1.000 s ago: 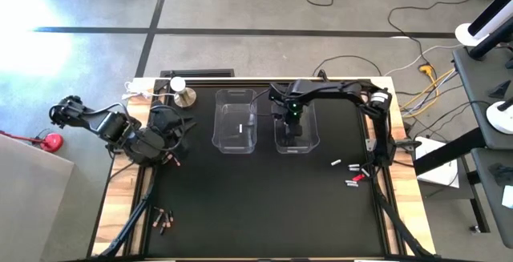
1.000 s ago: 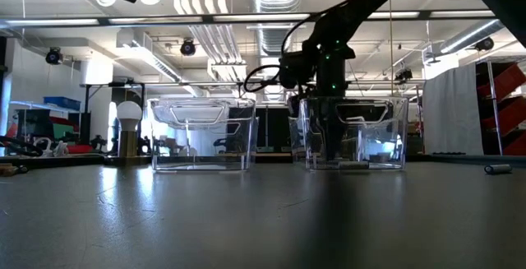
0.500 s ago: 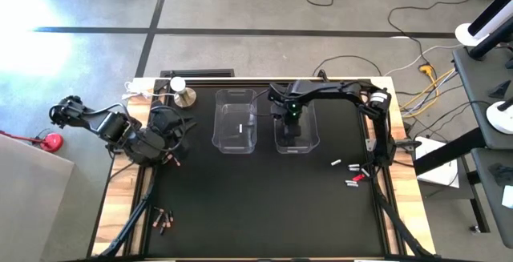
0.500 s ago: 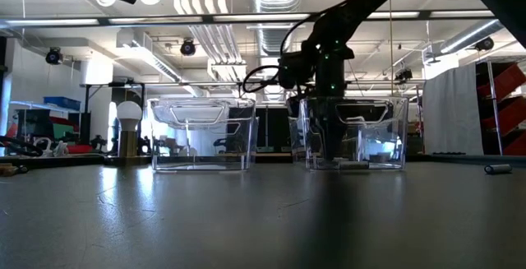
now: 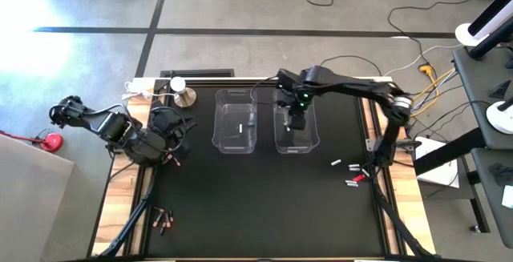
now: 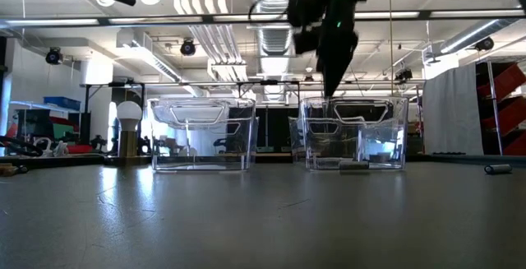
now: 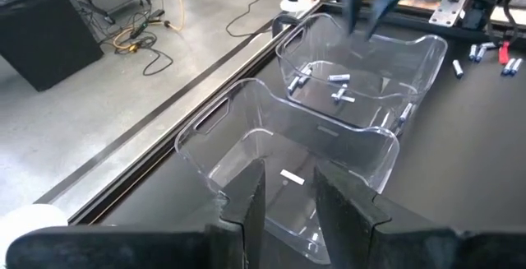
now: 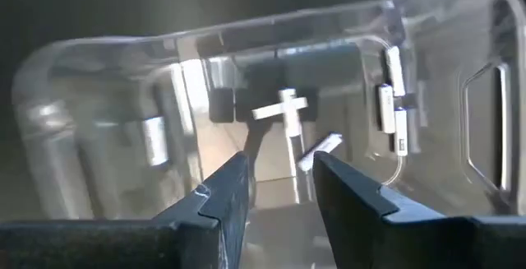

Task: Sort batteries
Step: Put the white battery into the right transparent bin

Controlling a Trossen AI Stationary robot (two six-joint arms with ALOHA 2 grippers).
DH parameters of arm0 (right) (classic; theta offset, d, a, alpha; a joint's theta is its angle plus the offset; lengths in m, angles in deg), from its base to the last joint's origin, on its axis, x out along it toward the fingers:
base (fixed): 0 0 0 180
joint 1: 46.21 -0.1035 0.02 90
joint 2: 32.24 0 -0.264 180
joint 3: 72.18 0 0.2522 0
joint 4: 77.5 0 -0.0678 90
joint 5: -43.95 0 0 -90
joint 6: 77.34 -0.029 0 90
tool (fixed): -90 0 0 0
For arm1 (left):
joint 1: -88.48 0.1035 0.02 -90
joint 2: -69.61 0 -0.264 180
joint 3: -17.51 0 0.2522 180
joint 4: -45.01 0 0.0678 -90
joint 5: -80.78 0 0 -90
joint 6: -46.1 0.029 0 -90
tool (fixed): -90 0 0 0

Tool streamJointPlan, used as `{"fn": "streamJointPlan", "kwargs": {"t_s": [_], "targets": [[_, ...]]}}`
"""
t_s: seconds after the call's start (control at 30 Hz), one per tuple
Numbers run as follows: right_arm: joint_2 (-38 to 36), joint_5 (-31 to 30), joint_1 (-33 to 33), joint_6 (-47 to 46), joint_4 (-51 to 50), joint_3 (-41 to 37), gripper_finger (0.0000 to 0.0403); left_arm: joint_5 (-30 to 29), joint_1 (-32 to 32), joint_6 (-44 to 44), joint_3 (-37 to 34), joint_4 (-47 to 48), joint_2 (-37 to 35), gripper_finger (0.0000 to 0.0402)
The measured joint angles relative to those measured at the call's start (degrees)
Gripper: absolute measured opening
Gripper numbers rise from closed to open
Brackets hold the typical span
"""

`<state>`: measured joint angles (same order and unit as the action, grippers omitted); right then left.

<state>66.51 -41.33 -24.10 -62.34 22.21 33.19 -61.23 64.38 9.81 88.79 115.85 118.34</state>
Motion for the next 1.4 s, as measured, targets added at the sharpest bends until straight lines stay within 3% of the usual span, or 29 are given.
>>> {"fn": "streamJointPlan", "kwargs": {"t_s": [0.2, 0.53, 0.7, 0.87, 1.07, 1.4], "targets": [[-10.91, -3.75, -8.72, -4.02, -4.92, -6.15, 0.012, 0.06, 0.0, 5.18, -0.02, -0.48, 0.73, 0.0087], [-27.18, -6.89, -24.51, -32.77, -4.76, -27.29, 0.015, 0.04, 0.17, 6.43, -0.13, -1.18, 2.01, 0.0087], [-33.63, -6.47, -28.53, -34.57, -4.86, -35.85, 0.0164, 0.13, 0.2, 6.31, -0.39, -1.66, 2.6, 0.0087], [-34.89, -4.28, -28.48, -31.56, -2.65, -43.91, 0.0179, 4.27, 0.22, 5.68, -0.39, -2.12, 3.94, 0.0087], [-34.83, -3.2, -28.48, -28.44, 11.08, -52.41, 0.0178, 6.58, 0.89, 3.82, -0.44, -6.9, 6.91, 0.0087], [-30.42, -3.18, -28.48, -29.52, 11.68, -52.87, 0.0132, 6.1, 9.0, 5.01, -0.36, -11.25, 10.87, 0.0087]]}}
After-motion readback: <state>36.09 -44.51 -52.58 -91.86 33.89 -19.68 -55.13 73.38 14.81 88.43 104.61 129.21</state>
